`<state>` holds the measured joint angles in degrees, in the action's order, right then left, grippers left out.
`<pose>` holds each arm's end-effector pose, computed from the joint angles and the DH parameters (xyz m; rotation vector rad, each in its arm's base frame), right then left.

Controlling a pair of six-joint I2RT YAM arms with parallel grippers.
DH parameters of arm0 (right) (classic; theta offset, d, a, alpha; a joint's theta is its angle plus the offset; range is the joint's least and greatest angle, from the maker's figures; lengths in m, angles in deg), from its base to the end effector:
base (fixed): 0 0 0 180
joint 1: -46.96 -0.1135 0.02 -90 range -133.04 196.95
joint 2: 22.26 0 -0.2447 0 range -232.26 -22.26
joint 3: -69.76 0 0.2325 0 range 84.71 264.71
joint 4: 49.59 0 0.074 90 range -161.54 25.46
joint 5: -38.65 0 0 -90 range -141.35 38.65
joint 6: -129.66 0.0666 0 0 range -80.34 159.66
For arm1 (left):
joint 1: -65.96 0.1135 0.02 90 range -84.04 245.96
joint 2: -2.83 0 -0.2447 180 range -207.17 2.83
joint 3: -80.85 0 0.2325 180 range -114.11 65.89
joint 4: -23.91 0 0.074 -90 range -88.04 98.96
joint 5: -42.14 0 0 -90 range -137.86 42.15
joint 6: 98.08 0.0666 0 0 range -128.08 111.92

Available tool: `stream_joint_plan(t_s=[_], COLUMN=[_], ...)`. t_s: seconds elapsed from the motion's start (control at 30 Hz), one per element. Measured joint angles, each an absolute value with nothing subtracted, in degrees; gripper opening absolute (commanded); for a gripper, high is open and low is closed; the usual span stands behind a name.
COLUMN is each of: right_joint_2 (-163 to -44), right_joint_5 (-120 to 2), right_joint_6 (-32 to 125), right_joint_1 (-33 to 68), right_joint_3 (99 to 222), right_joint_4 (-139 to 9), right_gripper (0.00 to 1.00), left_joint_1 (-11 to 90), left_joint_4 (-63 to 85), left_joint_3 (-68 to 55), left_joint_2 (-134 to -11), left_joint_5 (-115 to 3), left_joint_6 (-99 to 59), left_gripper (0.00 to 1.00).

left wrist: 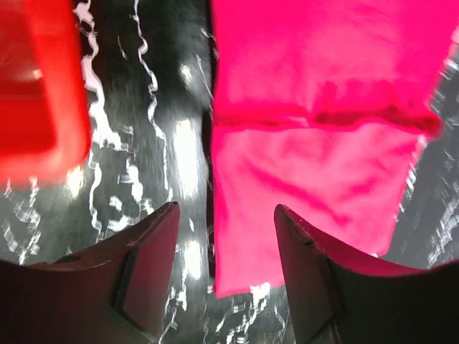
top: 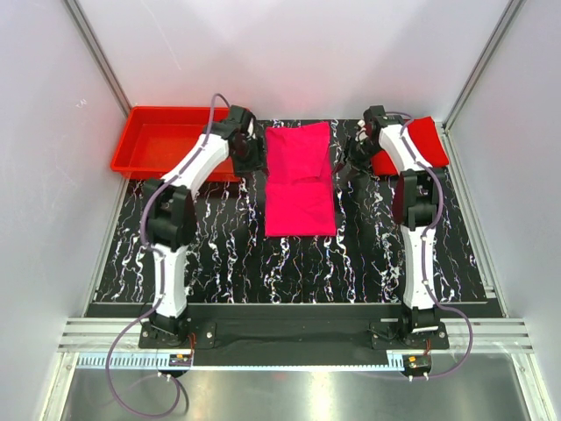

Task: Fold and stack the t-shirts
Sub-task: Fold the tshirt

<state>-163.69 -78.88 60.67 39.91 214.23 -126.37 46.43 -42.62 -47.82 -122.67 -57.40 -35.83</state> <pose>0.4733 0.0896 0.1507 0.2502 2.8734 0.7849 0.4269 -0.1631 0.2007 -0.1426 2.7402 -0.4702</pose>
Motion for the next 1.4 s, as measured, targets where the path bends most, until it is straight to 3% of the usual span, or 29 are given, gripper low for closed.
stream_joint_plan(t_s=[0.17,0.37,0.8,1.2,1.4], right_joint_2=[-155.3,-144.3,-143.1,-121.5,-112.1], right_joint_5=[-76.3,-79.8,-84.1,-86.8,-83.3], right_joint_6=[58.8,60.1,63.8,69.1,69.3], right_joint_1=[39.2,34.6,30.0,21.9,22.0], right_joint_3=[203.4,186.4,165.6,133.5,130.4], right_joint_4=[-126.6,-122.0,-108.3,-98.3,-102.6], right_gripper=[0.51,0.42,0.36,0.39,0.49], left_joint_1=[45.2,41.3,39.4,26.2,24.6], left_joint_4=[-35.9,-29.0,-27.2,-17.7,-28.1], left_joint_3=[-33.5,-20.7,-11.9,19.0,23.0], left_joint_2=[-108.5,-105.3,-111.6,-87.8,-77.4], left_joint_5=[-61.7,-67.2,-64.9,-64.6,-61.2], left_joint_6=[-34.9,-36.7,-36.0,-43.3,-44.8], left_gripper=[0.43,0.4,0.4,0.4,0.55])
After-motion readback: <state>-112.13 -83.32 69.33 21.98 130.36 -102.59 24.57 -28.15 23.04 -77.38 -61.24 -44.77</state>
